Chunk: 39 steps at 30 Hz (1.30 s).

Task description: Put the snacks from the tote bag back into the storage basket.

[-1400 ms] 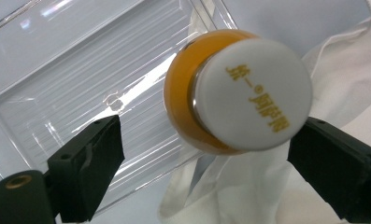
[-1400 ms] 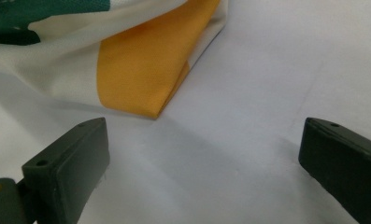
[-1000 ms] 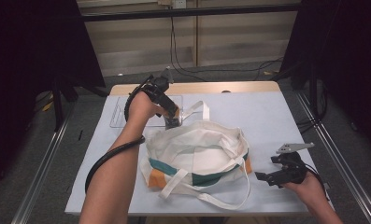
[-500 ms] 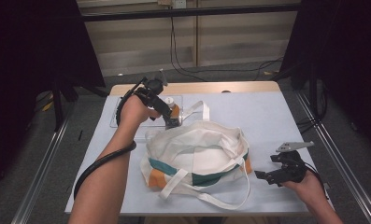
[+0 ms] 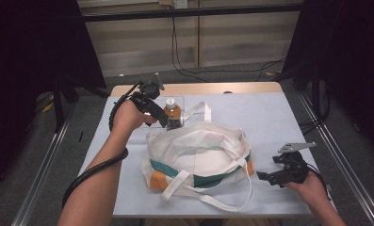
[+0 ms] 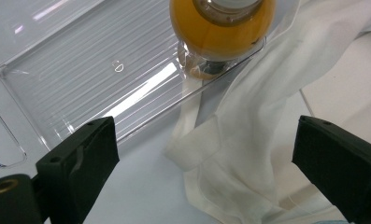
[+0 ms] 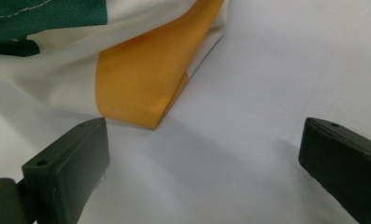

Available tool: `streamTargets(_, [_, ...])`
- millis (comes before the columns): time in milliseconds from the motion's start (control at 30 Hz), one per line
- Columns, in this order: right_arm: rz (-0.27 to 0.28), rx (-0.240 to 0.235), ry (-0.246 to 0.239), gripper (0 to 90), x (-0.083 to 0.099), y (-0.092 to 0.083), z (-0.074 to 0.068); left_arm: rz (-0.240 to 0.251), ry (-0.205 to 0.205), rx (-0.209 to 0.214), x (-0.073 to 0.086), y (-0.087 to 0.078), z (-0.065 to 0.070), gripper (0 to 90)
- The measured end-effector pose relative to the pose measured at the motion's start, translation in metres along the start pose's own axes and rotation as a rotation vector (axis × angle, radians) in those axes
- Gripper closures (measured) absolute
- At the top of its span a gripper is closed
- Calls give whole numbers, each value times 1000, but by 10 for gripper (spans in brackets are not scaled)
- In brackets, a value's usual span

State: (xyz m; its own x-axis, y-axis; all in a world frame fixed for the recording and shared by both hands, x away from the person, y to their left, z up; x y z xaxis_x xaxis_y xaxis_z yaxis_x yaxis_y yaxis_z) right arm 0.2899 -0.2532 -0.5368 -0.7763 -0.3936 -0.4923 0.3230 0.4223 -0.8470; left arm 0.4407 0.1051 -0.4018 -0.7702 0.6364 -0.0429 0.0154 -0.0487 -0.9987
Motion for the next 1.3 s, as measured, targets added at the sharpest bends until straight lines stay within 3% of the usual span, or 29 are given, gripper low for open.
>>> streamTargets(233, [-1, -1, -6, 18, -1, 1, -1, 2, 10, -4, 6, -4, 0, 69])
streamTargets(1300, [-6, -7, -13, 18, -1, 4, -4, 21, -19, 29, 46, 2, -15, 73])
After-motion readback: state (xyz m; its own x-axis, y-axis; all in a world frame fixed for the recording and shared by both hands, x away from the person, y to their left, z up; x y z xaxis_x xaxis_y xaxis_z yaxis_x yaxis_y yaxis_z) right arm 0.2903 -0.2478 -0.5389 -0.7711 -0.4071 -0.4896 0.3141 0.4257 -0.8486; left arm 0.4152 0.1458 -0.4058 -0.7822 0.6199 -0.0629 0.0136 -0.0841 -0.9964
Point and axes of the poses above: each handheld gripper's, and its own axes: y roughly forward along the jaws, x roughly out of its underside, z roughly to its right, the point moved 9 cm from there along y, roughly forward along the jaws, and after that the axes turned 12 degrees about -z, right-handed, at the moved point
